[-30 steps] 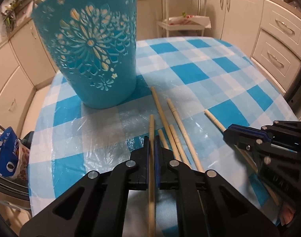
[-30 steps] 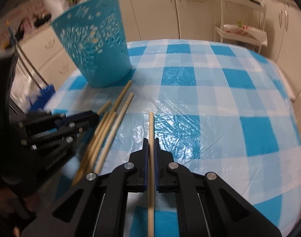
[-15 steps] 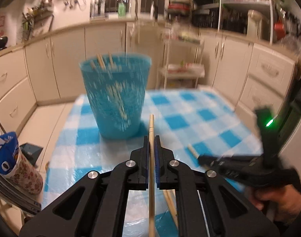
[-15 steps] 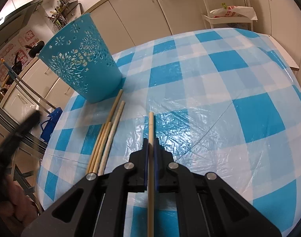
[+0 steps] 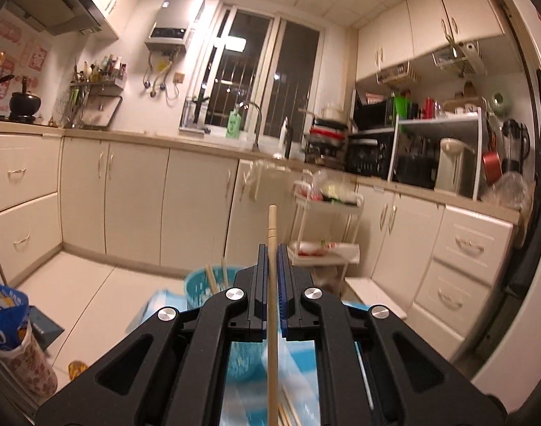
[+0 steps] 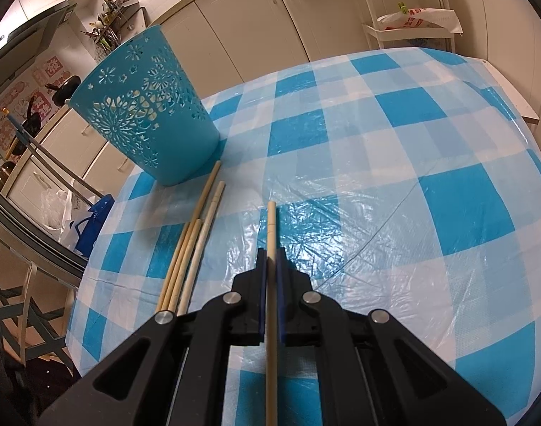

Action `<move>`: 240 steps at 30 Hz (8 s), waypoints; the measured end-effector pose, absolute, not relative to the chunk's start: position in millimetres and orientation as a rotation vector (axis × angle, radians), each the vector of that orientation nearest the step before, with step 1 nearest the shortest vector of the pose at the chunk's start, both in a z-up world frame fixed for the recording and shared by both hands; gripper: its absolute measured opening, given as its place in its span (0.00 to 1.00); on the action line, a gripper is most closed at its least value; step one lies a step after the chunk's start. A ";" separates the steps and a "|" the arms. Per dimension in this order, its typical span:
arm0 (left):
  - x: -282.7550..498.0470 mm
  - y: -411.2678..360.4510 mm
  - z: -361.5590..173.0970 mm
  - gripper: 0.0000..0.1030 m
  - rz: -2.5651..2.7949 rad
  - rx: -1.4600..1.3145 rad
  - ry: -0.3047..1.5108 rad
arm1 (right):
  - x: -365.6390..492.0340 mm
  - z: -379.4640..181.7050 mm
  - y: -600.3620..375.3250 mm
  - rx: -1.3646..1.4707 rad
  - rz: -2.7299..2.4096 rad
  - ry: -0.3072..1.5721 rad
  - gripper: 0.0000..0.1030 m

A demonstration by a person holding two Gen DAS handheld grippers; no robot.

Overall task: Organize utensils
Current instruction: 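Lift the left gripper's chopstick over the teal cup and open to drop it, then carry the right gripper's chopstick over the teal cup and open to drop it, then pull both open grippers back from the cup toward the chopstick pile, then close the right gripper on a lone chopstick while the left gripper approaches the pile, then close the left gripper on a chopstick and lift it toward the teal cup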

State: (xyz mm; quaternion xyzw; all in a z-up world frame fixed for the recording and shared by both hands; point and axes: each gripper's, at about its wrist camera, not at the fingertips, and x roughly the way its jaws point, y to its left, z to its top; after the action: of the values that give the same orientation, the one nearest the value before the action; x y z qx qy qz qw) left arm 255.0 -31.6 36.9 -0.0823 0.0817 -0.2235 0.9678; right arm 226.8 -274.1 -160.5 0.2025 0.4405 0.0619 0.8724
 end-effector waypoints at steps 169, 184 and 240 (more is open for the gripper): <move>145.9 21.8 -43.1 0.93 -0.098 -0.108 0.600 | 204.7 -128.0 -200.7 0.256 0.095 0.904 0.19; 210.4 -27.5 -88.8 0.93 -0.186 -0.038 0.734 | 236.6 -152.7 -197.0 0.028 0.115 0.957 0.08; 298.1 -122.9 -153.3 0.04 -0.461 0.171 1.059 | 239.1 -155.4 -237.7 0.101 0.190 0.988 0.06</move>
State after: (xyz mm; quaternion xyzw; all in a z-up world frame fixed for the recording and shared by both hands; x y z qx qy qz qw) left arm 298.1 -122.9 -153.3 0.0806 0.5001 -0.2175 0.8343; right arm 239.1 -237.7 -155.4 0.0482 0.4731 0.0910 0.8750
